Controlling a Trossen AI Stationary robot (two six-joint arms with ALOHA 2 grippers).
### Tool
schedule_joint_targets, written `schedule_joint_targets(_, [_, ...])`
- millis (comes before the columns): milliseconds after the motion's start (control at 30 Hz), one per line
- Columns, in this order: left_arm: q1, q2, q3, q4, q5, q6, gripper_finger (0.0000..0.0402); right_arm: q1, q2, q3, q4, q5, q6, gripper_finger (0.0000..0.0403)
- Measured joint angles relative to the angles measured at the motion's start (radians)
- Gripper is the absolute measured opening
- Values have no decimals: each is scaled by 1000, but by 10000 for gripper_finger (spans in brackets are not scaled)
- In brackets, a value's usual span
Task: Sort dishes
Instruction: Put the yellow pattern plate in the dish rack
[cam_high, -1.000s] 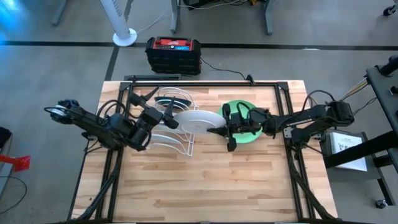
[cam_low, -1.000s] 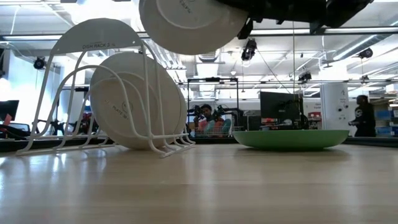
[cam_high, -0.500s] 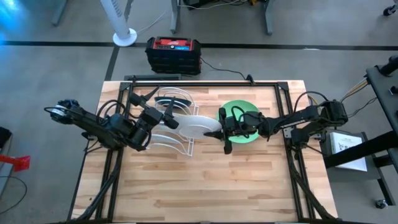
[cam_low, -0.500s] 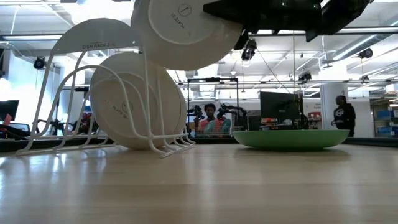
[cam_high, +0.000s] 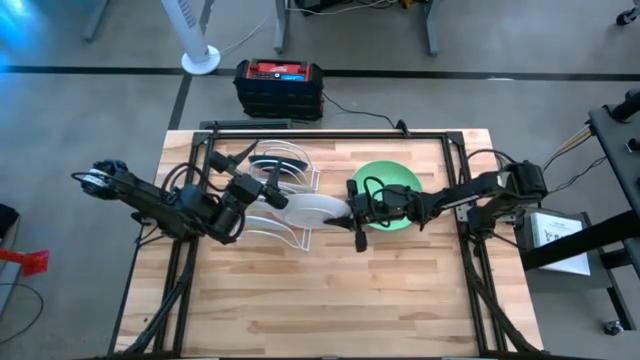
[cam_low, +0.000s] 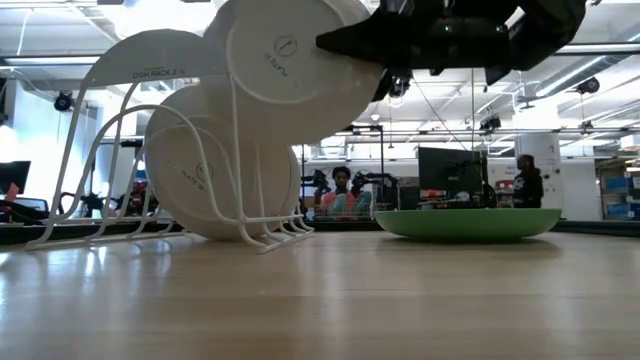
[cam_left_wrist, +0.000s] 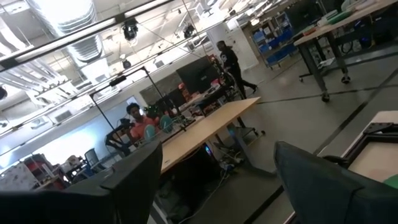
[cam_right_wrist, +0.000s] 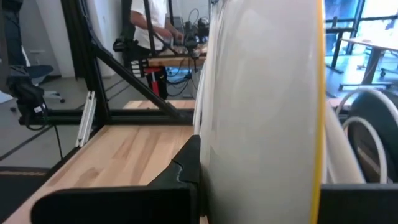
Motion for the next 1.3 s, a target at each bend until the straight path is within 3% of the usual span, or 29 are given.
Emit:
schedule_joint_targets(267, [0,15,-3,-2,-16,-27,296,0,66,2,49,7,3,24])
schedule_joint_targets(1300, [-1,16,-4,-84,-57,-137,296,2,313,228,-13,7,-42,24])
